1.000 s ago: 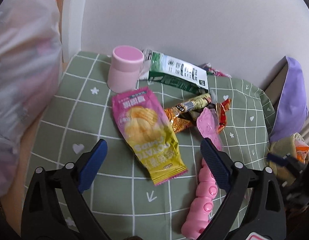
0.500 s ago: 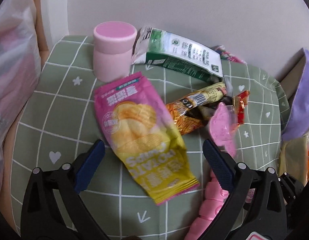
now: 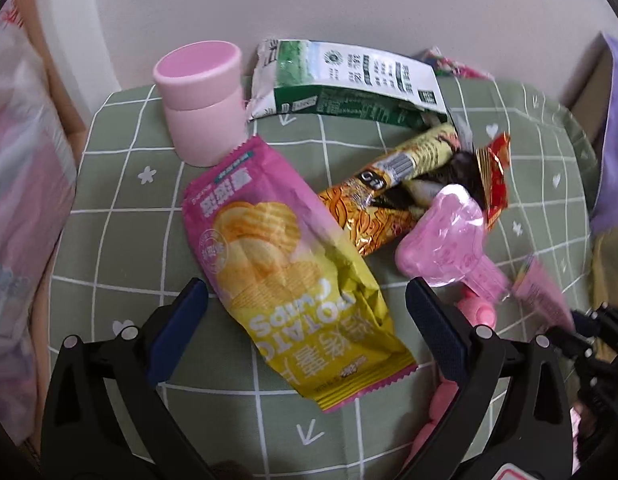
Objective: Collect trash
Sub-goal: 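Grasp the pink potato chip bag with the left tool while the right tool grasps the pink candy stick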
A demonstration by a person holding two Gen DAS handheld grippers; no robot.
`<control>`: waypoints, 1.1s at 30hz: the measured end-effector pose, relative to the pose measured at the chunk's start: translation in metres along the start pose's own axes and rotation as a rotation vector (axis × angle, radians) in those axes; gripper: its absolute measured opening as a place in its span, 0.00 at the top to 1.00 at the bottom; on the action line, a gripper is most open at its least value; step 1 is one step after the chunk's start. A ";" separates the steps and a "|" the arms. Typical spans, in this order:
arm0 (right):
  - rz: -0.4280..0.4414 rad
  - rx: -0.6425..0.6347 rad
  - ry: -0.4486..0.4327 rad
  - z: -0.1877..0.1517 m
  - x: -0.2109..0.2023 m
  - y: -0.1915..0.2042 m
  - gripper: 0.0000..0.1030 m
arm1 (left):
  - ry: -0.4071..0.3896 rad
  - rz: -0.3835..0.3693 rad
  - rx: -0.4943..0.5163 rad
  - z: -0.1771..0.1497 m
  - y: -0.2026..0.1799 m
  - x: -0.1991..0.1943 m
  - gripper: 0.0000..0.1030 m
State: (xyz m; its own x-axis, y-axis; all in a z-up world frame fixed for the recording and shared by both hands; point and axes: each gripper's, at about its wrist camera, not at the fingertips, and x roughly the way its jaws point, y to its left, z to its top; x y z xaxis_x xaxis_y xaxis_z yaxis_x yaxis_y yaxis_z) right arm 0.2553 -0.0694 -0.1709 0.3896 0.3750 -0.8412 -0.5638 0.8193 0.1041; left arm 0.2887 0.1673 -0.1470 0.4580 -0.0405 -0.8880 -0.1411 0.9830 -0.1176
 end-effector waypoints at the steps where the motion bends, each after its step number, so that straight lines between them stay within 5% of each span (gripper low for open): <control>1: -0.001 0.002 -0.004 0.000 -0.001 0.000 0.80 | 0.002 -0.001 -0.003 0.001 0.000 0.000 0.09; 5: -0.004 -0.001 -0.017 -0.002 -0.006 0.002 0.80 | 0.015 -0.057 -0.060 0.007 0.008 -0.001 0.09; 9: -0.013 -0.004 -0.035 -0.005 -0.014 0.003 0.80 | 0.010 -0.198 -0.197 0.013 0.033 -0.005 0.09; 12: -0.011 0.007 -0.041 -0.006 -0.018 0.001 0.80 | 0.035 -0.217 -0.218 0.020 0.037 -0.005 0.09; 14: -0.011 0.014 -0.047 -0.007 -0.021 -0.001 0.80 | 0.054 -0.194 -0.213 0.030 0.037 -0.001 0.15; 16: -0.013 0.018 -0.059 -0.006 -0.026 -0.002 0.80 | 0.066 -0.172 -0.213 0.041 0.033 0.002 0.42; 17: -0.016 0.019 -0.067 -0.005 -0.029 -0.002 0.80 | 0.066 -0.183 -0.216 0.039 0.034 0.002 0.47; 19: -0.023 0.024 -0.093 -0.003 -0.037 -0.003 0.80 | 0.021 -0.180 -0.209 0.041 0.033 -0.011 0.54; 25: -0.053 0.062 -0.192 0.006 -0.074 -0.011 0.80 | -0.182 -0.128 -0.060 0.049 0.002 -0.070 0.56; 33: -0.131 0.103 -0.384 0.022 -0.154 -0.029 0.80 | -0.430 -0.219 0.110 0.063 -0.054 -0.154 0.56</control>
State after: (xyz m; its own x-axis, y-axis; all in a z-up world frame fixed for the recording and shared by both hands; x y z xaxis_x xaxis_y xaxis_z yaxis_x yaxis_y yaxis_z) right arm 0.2281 -0.1413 -0.0324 0.7074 0.3831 -0.5940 -0.4232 0.9027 0.0781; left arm 0.2806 0.1317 0.0241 0.7903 -0.1936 -0.5814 0.0817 0.9736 -0.2132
